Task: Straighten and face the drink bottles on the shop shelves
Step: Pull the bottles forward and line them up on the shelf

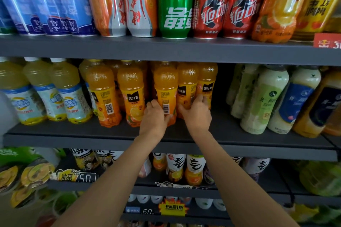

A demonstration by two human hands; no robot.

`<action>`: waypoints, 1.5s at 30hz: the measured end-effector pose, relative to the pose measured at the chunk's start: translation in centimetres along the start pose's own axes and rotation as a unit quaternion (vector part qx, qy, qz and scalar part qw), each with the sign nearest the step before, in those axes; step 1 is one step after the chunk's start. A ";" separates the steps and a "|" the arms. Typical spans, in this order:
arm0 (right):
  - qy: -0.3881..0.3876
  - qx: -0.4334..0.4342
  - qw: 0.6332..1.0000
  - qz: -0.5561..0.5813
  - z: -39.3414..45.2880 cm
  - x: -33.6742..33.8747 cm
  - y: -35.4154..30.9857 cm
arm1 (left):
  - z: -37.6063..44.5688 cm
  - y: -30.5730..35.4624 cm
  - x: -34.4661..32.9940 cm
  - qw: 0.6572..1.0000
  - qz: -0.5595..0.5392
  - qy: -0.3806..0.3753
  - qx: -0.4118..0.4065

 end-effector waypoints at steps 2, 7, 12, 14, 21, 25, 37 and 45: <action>0.000 -0.006 0.999 -0.034 0.2 -0.1 -0.3 | 0.0 -0.1 0.0 1.000 0.004 0.001 -0.006; -0.020 0.001 0.999 0.033 0.9 -0.3 0.2 | 0.0 -0.3 0.2 1.000 0.016 -0.007 -0.009; -0.074 0.025 0.996 0.050 0.8 1.2 2.9 | 0.1 -0.2 0.2 1.000 0.011 -0.010 -0.012; -0.098 0.001 0.994 0.053 1.1 2.0 4.3 | 0.0 -0.2 0.3 1.000 0.006 -0.003 -0.008; -0.157 -0.013 0.981 0.115 2.3 2.5 5.3 | -0.2 0.0 0.1 1.000 0.013 0.000 0.002; -0.190 -0.008 0.970 0.154 2.4 1.8 4.8 | -0.2 -0.1 0.0 1.000 0.014 0.001 0.001; -0.177 0.028 0.972 0.153 2.2 2.2 4.7 | -5.8 5.3 -0.9 0.960 -0.147 0.145 -0.189; -0.171 0.029 0.978 0.115 1.6 1.8 5.7 | -0.8 7.0 -5.0 0.959 -0.244 -0.144 0.017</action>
Point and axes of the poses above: each hand's wrist, its own z-axis towards the middle knuckle, its own x-axis out of the back of the hand, y = z × x, the point moved 5 cm from there along z, towards the middle knuckle, and after that the axes turned 10 degrees about -z, right-handed, at the moved point
